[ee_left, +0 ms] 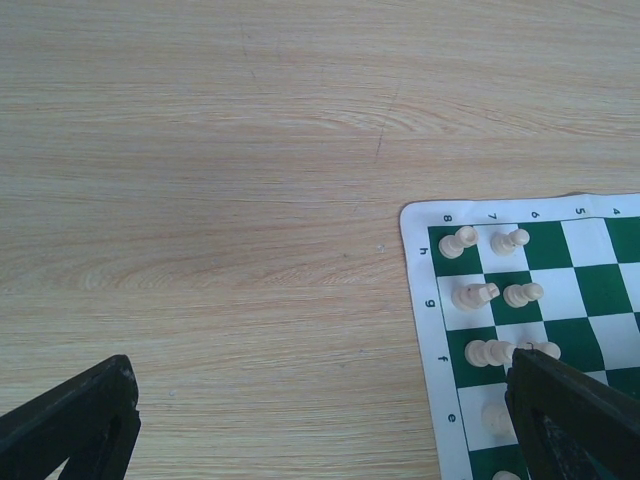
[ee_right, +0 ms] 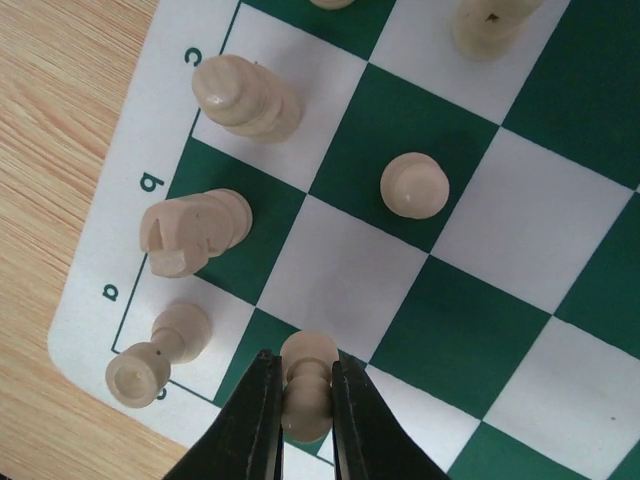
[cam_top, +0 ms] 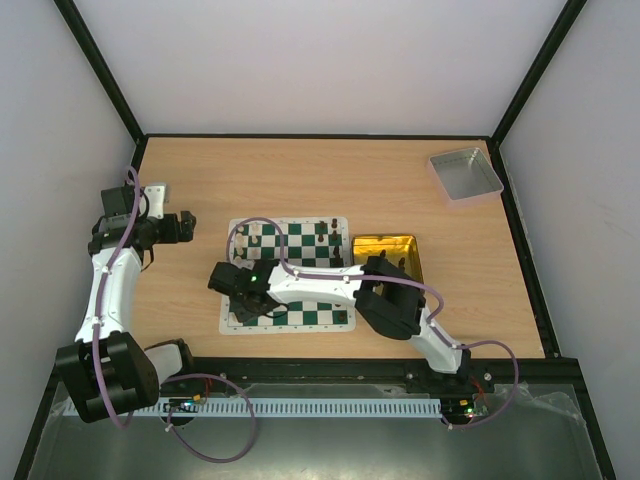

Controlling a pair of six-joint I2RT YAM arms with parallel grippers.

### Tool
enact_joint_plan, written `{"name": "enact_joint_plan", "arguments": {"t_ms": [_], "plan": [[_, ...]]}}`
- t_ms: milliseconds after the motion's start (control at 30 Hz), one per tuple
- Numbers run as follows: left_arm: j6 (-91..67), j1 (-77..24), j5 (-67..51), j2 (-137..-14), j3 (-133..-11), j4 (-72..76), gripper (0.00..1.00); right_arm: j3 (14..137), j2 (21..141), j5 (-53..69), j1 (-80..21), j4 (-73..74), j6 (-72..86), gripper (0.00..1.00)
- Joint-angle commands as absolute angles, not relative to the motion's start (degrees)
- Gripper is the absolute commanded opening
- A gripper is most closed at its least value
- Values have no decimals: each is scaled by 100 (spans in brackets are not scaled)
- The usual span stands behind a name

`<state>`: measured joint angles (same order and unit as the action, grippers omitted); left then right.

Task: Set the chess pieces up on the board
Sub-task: Place the chess piece on the chessboard.

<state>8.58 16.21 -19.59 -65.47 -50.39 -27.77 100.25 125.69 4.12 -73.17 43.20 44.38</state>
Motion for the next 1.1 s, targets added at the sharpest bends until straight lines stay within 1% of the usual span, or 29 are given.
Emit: {"name": "enact_joint_plan", "arguments": {"t_ms": [0, 933, 1067], "plan": [[907, 1661, -2074, -6535, -5036, -2848, 99, 10222, 12655, 265, -7298, 4459, 4370, 10], [914, 1668, -2118, -6565, -5019, -2839, 99, 10230, 12879, 377, -7119, 4273, 4335, 10], [915, 1663, -2118, -6557, -5019, -2839, 99, 10233, 12895, 387, -7119, 4257, 4334, 12]]}}
